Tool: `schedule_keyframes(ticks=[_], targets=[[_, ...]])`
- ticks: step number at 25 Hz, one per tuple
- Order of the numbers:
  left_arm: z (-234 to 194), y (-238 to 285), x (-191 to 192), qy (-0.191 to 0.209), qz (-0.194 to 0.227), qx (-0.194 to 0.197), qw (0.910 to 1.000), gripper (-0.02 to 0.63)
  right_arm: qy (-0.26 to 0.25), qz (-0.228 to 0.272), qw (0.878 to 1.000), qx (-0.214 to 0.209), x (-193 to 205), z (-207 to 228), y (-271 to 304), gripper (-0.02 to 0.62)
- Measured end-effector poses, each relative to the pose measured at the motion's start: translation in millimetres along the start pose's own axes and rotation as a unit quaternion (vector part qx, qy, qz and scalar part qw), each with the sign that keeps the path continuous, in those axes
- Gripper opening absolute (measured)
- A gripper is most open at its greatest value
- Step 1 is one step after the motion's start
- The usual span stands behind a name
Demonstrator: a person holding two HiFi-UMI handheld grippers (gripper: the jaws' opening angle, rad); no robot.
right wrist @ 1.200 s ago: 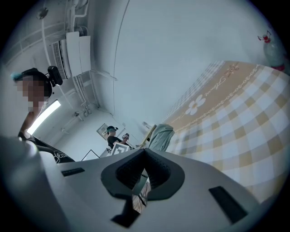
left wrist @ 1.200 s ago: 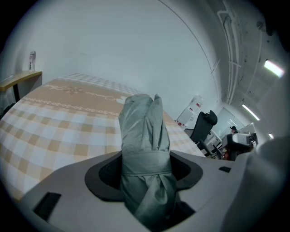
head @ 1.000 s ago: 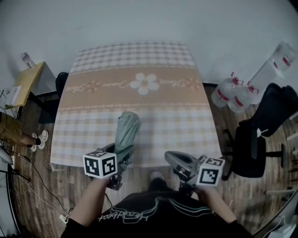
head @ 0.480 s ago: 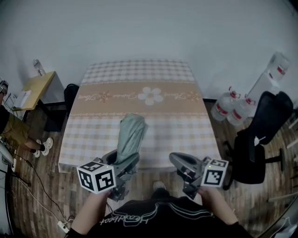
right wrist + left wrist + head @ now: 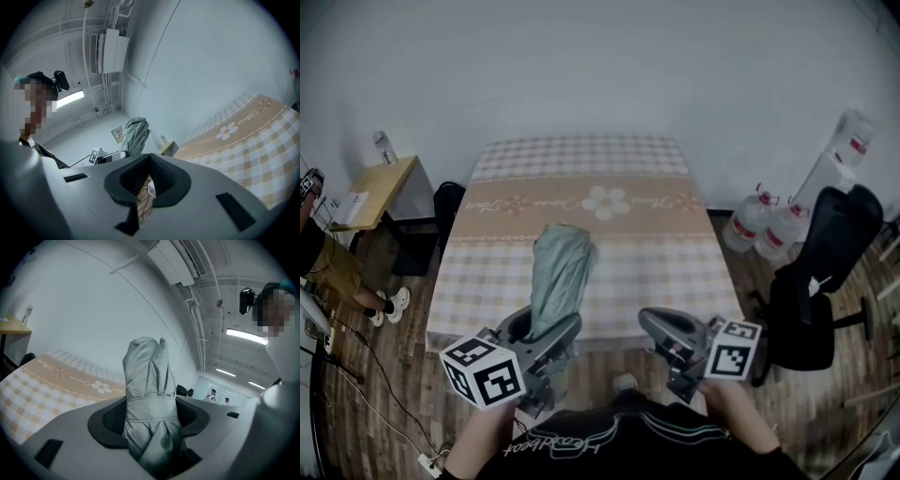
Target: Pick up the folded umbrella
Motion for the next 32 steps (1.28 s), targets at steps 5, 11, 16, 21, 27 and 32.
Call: schedule_keyframes(ticks=[5,11,16,21,27,32], targets=[[8,-13,-6,0.001,0.014,0.008,0.9999,0.261,-0.017,0.008,1.0,-0.013,2,-19,3,0.009],[11,-23,-11,0.005,0.026,0.021,0.9994,0.262,-0.064,0.014,0.998,-0.015,2,-38,7,0.009],[6,-26,-13,0.001,0.031,0.025,0.9992,0.262,-0.059,0.012,0.998,-0.017,4,-37,13,0.009],[2,-21,-12,-0.004,0.031,0.027,0.9991,0.262,-0.059,0.004,0.998,-0.014,2,-30,16,0.009],[-2,-10,-11,-0.016,0.028,0.025,0.9992,0.262,-0.06,-0.006,0.998,-0.014,-5,-21,18,0.009],[-5,3,-16,-0.02,0.03,0.025,0.999,0.262,-0.059,-0.008,0.998,-0.014,-16,-11,20,0.009]])
Point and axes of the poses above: the fingertips, and each gripper's own axes: y forward along the fingers, z to its right, x out of its underside, the point moved 3 cm from there along -y, backward along the fingers, and after that the axes turned 7 degrees about y, right-handed, at the moved point
